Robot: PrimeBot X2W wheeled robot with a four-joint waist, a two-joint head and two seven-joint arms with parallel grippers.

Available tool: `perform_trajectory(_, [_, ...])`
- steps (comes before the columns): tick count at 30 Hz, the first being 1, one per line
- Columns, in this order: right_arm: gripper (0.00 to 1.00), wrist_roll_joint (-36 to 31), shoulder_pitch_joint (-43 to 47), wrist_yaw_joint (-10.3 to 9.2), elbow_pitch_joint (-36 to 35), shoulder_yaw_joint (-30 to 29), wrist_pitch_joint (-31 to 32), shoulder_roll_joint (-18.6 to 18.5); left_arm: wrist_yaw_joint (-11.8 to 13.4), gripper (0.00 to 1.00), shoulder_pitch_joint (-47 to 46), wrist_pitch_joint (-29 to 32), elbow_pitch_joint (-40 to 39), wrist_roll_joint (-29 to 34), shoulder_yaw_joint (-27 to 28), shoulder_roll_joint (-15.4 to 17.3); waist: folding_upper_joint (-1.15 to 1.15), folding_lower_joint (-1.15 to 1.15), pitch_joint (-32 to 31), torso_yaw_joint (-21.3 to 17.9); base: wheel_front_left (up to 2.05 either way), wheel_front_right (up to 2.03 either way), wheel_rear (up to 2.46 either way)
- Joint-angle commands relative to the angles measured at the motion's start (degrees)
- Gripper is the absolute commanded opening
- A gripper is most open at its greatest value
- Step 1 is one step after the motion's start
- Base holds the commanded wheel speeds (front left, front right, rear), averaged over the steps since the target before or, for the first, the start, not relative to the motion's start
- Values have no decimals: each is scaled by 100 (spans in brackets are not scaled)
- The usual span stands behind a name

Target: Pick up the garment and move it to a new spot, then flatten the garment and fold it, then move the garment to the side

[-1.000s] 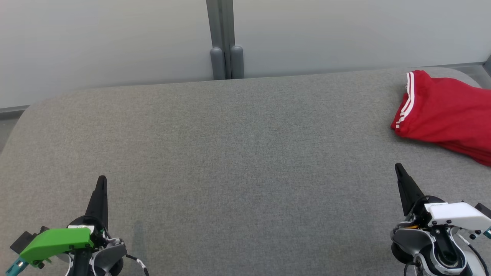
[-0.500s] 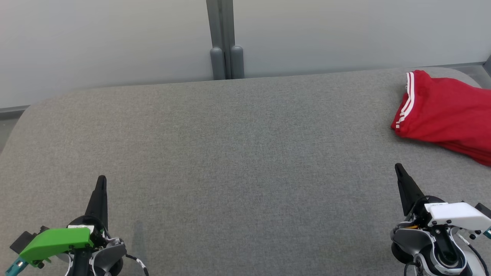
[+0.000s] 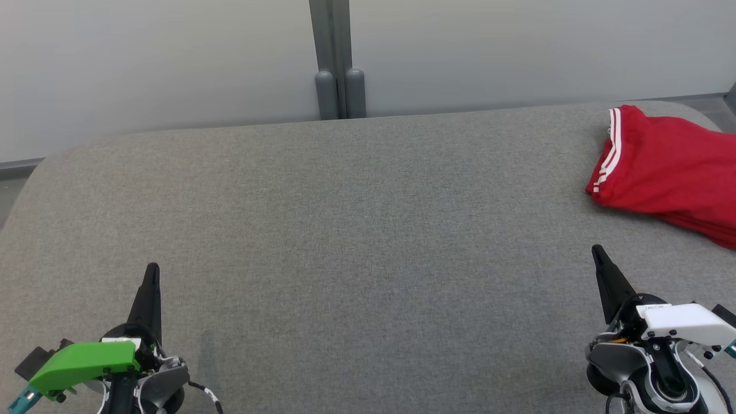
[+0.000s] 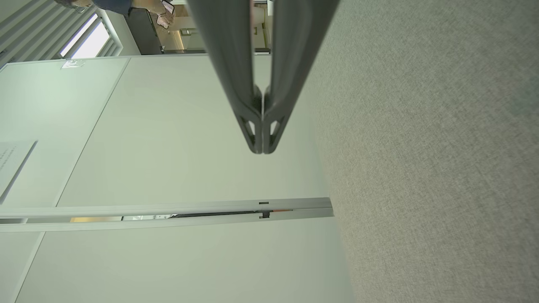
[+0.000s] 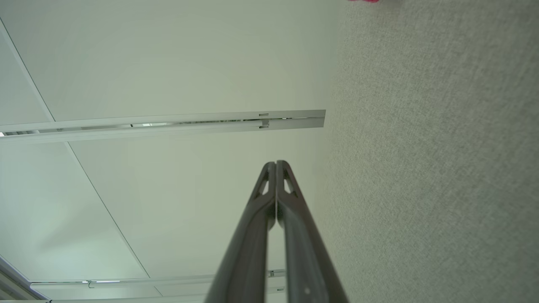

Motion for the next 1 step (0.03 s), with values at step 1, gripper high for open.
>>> perform_trajectory(1, [0,40,-31,0,9,-7,18,-24,-20,0,-83,20,2,10,28,10,0,0,0,0,0,0,0])
